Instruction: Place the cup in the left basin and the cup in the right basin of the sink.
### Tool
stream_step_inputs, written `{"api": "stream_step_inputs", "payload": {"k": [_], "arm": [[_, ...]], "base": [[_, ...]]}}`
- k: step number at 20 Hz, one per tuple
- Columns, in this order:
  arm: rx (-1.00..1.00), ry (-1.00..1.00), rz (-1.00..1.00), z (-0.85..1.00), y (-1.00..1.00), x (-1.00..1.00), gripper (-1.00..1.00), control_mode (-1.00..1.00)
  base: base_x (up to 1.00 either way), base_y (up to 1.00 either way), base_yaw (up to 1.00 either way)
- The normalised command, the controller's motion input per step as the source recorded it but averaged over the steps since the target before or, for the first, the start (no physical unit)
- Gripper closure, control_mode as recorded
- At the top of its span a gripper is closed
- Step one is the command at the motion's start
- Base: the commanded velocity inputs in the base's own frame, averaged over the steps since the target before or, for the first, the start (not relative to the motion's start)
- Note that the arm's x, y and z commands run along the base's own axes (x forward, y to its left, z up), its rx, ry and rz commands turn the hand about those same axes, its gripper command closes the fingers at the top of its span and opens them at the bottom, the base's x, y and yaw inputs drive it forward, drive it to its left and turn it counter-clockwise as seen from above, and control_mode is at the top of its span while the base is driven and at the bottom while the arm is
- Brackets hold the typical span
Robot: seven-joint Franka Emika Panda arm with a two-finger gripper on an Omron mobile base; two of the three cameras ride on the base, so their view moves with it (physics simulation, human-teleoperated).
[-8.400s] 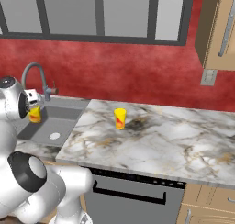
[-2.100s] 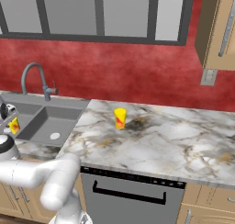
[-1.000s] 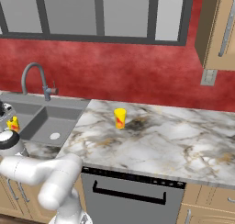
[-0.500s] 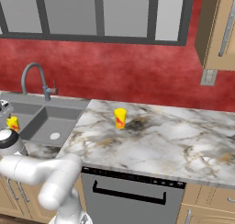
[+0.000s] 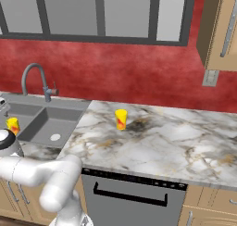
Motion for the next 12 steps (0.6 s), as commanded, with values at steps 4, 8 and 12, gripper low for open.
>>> {"api": "stream_step_inputs", "payload": {"k": [4, 8, 12], "arm": [[0.01, 0.0, -0.03, 0.18, -0.13, -0.33, -1.0, -1.0], [0.0, -0.01, -0.03, 0.2, -0.16, -0.36, -1.0, -1.0], [0.0, 0.0, -0.05, 0.23, -0.22, -0.32, -1.0, -1.0]], "base": [[0.0, 0.0, 0.0], [0.0, 0.0, 0.0], [0.0, 0.0, 0.0]]}}
